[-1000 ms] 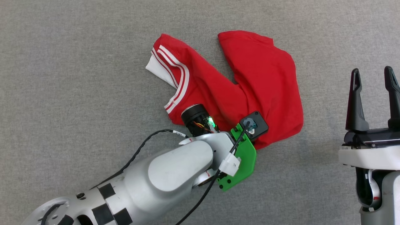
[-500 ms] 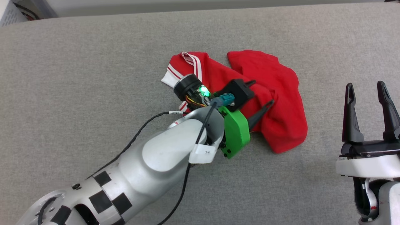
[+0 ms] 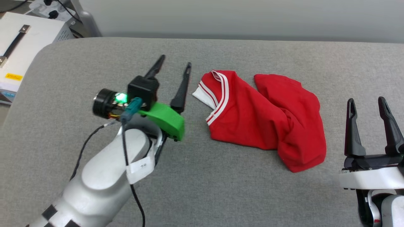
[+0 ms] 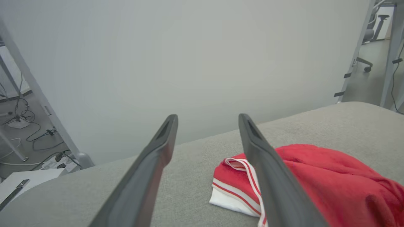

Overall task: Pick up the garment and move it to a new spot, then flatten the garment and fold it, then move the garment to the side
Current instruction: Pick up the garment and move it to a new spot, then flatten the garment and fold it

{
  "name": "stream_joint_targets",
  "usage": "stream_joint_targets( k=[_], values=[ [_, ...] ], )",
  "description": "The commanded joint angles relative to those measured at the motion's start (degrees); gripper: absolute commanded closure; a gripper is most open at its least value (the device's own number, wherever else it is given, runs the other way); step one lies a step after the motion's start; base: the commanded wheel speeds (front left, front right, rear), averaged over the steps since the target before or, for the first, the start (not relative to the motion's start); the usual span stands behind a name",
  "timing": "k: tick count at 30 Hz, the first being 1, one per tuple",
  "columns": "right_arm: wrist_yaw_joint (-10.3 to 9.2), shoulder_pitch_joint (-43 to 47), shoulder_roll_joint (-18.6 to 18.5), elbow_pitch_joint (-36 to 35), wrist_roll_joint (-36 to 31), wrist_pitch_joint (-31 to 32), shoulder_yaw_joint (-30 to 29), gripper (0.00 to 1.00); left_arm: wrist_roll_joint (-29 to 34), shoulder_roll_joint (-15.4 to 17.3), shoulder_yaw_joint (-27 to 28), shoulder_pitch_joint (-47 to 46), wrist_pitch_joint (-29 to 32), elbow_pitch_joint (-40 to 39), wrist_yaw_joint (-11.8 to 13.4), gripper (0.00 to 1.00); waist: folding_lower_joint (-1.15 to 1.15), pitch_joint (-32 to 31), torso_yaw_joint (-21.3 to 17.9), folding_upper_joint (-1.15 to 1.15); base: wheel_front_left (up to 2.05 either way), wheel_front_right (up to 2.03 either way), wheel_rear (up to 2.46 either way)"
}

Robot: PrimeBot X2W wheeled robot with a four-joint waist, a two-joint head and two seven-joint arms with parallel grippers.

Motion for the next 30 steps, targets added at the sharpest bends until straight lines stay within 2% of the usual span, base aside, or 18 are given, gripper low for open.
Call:
stream_joint_targets(
  k=[1, 5, 10, 19, 30],
  values=[
    [-0.05, 0.78, -0.01, 0.13, -0.39, -0.27, -0.04, 0.00, 1.51, 1.01, 3.01, 2.96, -0.30, -1.87, 1.54, 0.00, 0.00, -1.33, 1.66, 0.00, 0.00, 0.00, 0.00],
    [-0.05, 1.13, -0.01, 0.55, -0.30, -0.27, 0.03, 0.00, 5.29, 2.05, 12.30, 11.08, -0.32, -6.77, 4.24, 0.00, 0.00, -1.79, 2.25, 0.00, 0.00, 0.00, 0.00],
    [-0.05, 2.31, -0.01, 1.82, 0.28, -0.27, 0.53, 0.00, 9.96, 0.69, 22.23, 20.99, -0.33, -10.90, 4.38, 0.00, 0.00, -3.14, 2.53, 0.00, 0.00, 0.00, 0.00],
    [-0.05, 4.81, -0.01, 6.22, 1.45, -0.27, 2.41, 0.00, 17.99, -4.89, 32.48, 34.82, -0.33, -13.93, -2.09, 0.00, 0.00, -5.44, 2.39, 0.00, 0.00, 0.00, 0.00],
    [-0.05, 7.18, -0.01, 10.28, 1.74, -0.27, 3.88, 0.00, 24.44, -10.54, 39.28, 40.51, -0.33, -13.02, -9.38, 0.00, 0.00, -6.43, 2.17, 0.00, 0.00, 0.00, 0.00]
  ],
)
